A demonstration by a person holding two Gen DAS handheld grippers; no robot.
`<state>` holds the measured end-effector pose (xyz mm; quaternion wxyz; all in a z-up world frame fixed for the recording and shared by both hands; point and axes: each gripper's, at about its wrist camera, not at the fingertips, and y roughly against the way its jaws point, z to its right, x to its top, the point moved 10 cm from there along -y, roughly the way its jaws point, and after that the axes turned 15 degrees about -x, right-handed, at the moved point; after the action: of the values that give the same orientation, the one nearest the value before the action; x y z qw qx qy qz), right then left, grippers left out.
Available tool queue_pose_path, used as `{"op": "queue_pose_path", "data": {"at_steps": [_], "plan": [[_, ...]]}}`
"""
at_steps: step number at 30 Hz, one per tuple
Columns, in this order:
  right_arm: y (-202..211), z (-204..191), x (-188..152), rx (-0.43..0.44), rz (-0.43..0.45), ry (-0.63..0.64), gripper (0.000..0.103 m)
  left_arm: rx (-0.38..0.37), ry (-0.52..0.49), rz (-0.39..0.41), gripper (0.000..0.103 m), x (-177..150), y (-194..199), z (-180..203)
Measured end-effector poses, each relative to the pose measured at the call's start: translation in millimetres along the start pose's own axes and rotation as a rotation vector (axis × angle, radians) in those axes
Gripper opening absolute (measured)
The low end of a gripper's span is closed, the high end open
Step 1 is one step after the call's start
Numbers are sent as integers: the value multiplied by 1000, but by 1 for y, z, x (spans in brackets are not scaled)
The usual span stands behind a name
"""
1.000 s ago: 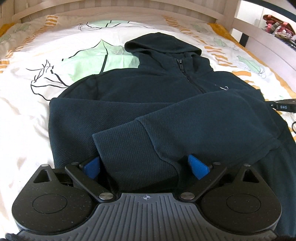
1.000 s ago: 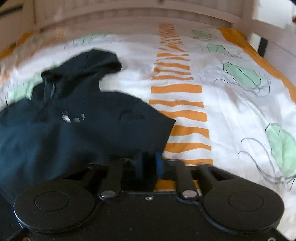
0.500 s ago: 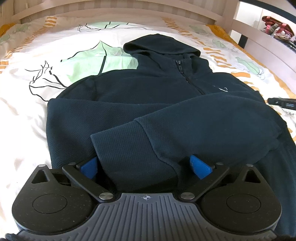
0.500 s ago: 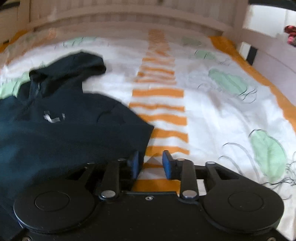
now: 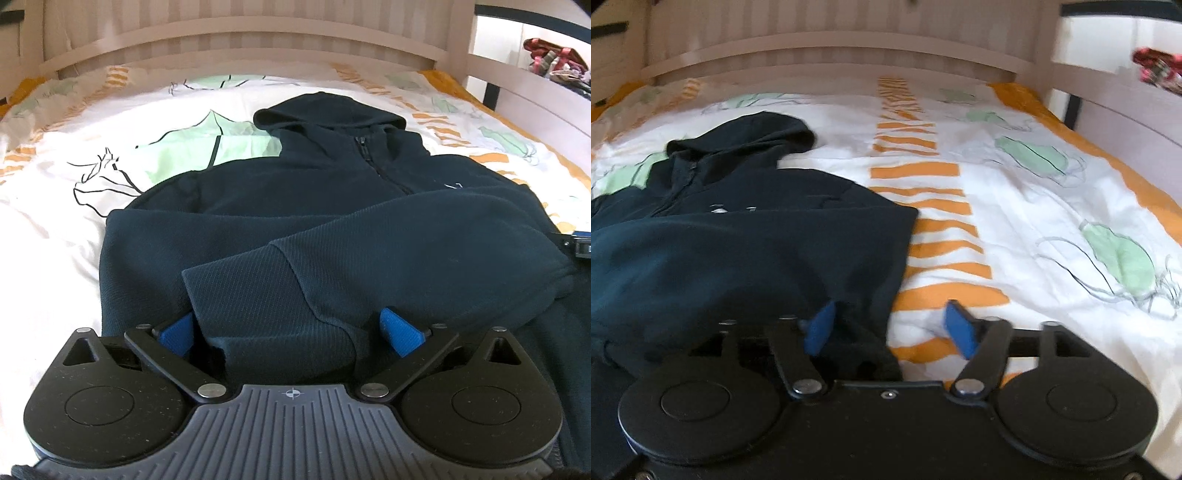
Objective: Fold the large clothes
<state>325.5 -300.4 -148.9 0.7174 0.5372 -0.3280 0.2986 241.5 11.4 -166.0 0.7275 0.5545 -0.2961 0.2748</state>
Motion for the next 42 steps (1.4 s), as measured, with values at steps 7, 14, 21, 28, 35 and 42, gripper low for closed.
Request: {"op": "queue_pose_path", "data": {"at_steps": [7, 14, 21, 28, 35, 42], "plan": [[-6, 1, -6, 26, -34, -30, 102, 17, -9, 11, 103, 0, -1, 1], [-7, 1, -6, 49, -52, -54, 102, 28, -6, 2, 103, 0, -1, 3], [-5, 5, -3, 72, -98, -55, 102, 55, 40, -13, 102, 10, 5, 3], [15, 19, 37, 47, -46, -145, 101, 56, 59, 134, 102, 72, 44, 11], [16, -23, 106, 168, 26, -117, 101, 19, 76, 122, 102, 137, 4, -3], [-27, -88, 151, 234, 94, -32, 101, 86, -6, 117, 102, 175, -62, -22]]}}
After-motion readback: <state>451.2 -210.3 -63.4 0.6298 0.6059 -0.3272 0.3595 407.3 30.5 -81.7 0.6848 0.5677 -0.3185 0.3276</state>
